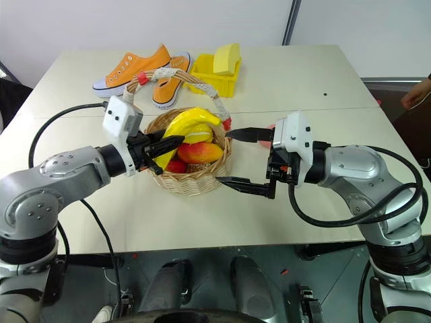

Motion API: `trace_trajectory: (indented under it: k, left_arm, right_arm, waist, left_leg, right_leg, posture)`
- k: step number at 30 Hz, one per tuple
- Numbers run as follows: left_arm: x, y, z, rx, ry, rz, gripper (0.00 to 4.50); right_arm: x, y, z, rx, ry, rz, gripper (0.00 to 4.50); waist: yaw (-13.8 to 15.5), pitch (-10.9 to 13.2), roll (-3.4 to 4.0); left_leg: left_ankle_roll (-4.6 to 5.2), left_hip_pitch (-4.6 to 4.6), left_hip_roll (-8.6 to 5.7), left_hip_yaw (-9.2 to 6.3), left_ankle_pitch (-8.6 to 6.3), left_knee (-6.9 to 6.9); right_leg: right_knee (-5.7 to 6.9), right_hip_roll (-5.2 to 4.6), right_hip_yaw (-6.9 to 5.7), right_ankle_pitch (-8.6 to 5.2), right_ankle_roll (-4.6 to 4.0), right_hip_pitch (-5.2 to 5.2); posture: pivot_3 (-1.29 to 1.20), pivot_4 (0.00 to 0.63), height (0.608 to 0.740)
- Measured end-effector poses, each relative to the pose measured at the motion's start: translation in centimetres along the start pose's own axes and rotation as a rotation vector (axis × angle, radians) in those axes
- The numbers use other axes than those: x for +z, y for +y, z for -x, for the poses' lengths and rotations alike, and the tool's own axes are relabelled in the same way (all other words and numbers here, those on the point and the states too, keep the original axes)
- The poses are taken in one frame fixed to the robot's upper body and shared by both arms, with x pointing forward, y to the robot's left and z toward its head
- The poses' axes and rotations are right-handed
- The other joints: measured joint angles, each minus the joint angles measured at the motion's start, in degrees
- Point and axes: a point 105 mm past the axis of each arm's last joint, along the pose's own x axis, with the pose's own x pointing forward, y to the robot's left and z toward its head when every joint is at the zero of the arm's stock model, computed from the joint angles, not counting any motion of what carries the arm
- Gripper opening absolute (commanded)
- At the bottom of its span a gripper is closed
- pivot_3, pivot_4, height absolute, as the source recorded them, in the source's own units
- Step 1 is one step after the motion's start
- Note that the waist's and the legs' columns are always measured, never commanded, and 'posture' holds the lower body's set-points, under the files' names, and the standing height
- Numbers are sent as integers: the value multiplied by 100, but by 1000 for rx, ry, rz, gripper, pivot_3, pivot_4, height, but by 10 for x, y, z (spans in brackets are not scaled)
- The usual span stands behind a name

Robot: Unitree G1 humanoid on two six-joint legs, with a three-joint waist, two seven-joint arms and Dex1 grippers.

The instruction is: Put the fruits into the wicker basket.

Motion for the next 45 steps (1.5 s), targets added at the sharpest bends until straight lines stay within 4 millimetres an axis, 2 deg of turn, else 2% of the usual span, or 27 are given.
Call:
trace_trajectory:
  k: [5, 6, 8, 11, 14, 16, 20, 23, 28, 29, 32, 33, 39, 42, 45]
  left_arm:
    - [-1, 3, -5, 11, 15, 27, 3645]
    - [-1, 5, -5, 21, 18, 22, 4046]
    - [-1, 6, -4, 25, 16, 16, 4046]
    - [3, -2, 3, -36, -28, 3, 4046]
    - [1, -19, 21, -161, -100, -42, 4046]
    - [-2, -30, 32, -251, -130, -45, 4046]
    - [-12, -35, 44, -330, -122, -56, 4046]
    - [-17, -34, 48, -336, -109, -74, 4046]
    - [-19, -34, 47, -329, -115, -95, 4046]
    - [-20, -34, 47, -327, -114, -94, 4113]
    - [-21, -33, 47, -316, -122, -93, 4113]
    - [-21, -33, 47, -314, -125, -92, 4113]
    - [-26, -30, 54, -295, -165, -79, 4113]
    - [-28, -19, 61, -245, -197, -81, 4113]
    - [-30, -8, 65, -212, -225, -78, 4113]
  right_arm:
    - [-4, -3, 4, -60, 4, -16, 4500]
    - [-4, -5, 5, -82, -4, -22, 4500]
    - [-7, -14, 9, -144, -18, -40, 4500]
    - [-29, -40, 20, -303, 31, -76, 4500]
    - [-69, -75, 37, -524, 135, -143, 4500]
    - [-96, -90, 46, -634, 196, -201, 4500]
    - [-128, -113, 45, -743, 296, -245, 4500]
    - [-143, -124, 48, -796, 338, -282, 4500]
    - [-158, -127, 45, -808, 366, -322, 4500]
    - [-160, -127, 46, -810, 375, -328, 3965]
    - [-161, -126, 44, -807, 371, -333, 2764]
    - [-161, -126, 44, -808, 370, -332, 2566]
    - [-124, -115, 50, -733, 328, -181, 2566]
    - [-98, -75, 53, -516, 330, -97, 2566]
    - [-73, -45, 39, -341, 271, -93, 2566]
  waist:
    - [14, 0, 0]
    - [15, 0, 0]
    - [7, 0, 0]
    - [-6, 0, 0]
    - [-37, 0, 1]
    - [-15, 2, 5]
    - [-18, 3, 7]
    - [-2, 3, 7]
    - [-6, 3, 8]
    - [-8, 3, 8]
    - [-15, 3, 8]
    - [-17, 3, 8]
    - [2, 5, 12]
    - [31, 7, 18]
    - [-38, 7, 18]
  left_leg:
    - [0, -4, -4, 6, 0, 6]
    - [0, -4, -4, 6, 0, 6]
    - [0, -2, -4, 7, 0, 6]
    - [0, -1, -4, 9, 0, 6]
    - [0, 1, -3, 20, 0, 1]
    - [0, -1, -3, 22, 0, 1]
    - [0, -1, -3, 23, 0, 5]
    - [0, -4, -4, 25, 0, 6]
    - [0, -5, -3, 25, 0, 4]
    - [0, -5, -3, 25, 0, 4]
    - [0, -4, -3, 25, 0, 4]
    - [0, -4, -3, 25, 0, 4]
    - [2, -5, -1, 24, -1, -2]
    - [5, -5, -2, 25, -3, -1]
    - [5, 2, 4, 29, -3, 2]
  right_leg:
    - [-3, -6, 2, -9, -16, 1]
    - [-3, -6, 3, -9, -15, 1]
    - [-2, -6, 4, -9, -16, 1]
    - [-3, -6, 5, -10, -19, 1]
    - [-4, -7, 12, -10, -23, -2]
    - [-2, -7, 13, -10, -23, -6]
    - [-1, -6, 14, -9, -26, -6]
    - [-4, -8, 15, -9, -25, -5]
    - [-6, -8, 16, -8, -21, -5]
    - [-5, -8, 16, -8, -21, -6]
    - [-4, -7, 16, -8, -20, -6]
    - [-4, -7, 16, -8, -20, -6]
    - [-4, -7, 15, -11, -17, -9]
    - [-8, -10, 15, -15, -14, -7]
    - [-7, -7, 16, -19, -7, -6]
  posture:
    - [0, 150, 740]
    - [0, 150, 740]
    - [0, 150, 740]
    - [0, 150, 740]
    - [0, 150, 740]
    - [0, 150, 740]
    - [0, 150, 740]
    - [0, 150, 740]
    - [0, 150, 740]
    - [0, 150, 740]
    - [0, 150, 740]
    - [0, 150, 740]
    - [0, 150, 740]
    - [0, 150, 740]
    - [0, 150, 740]
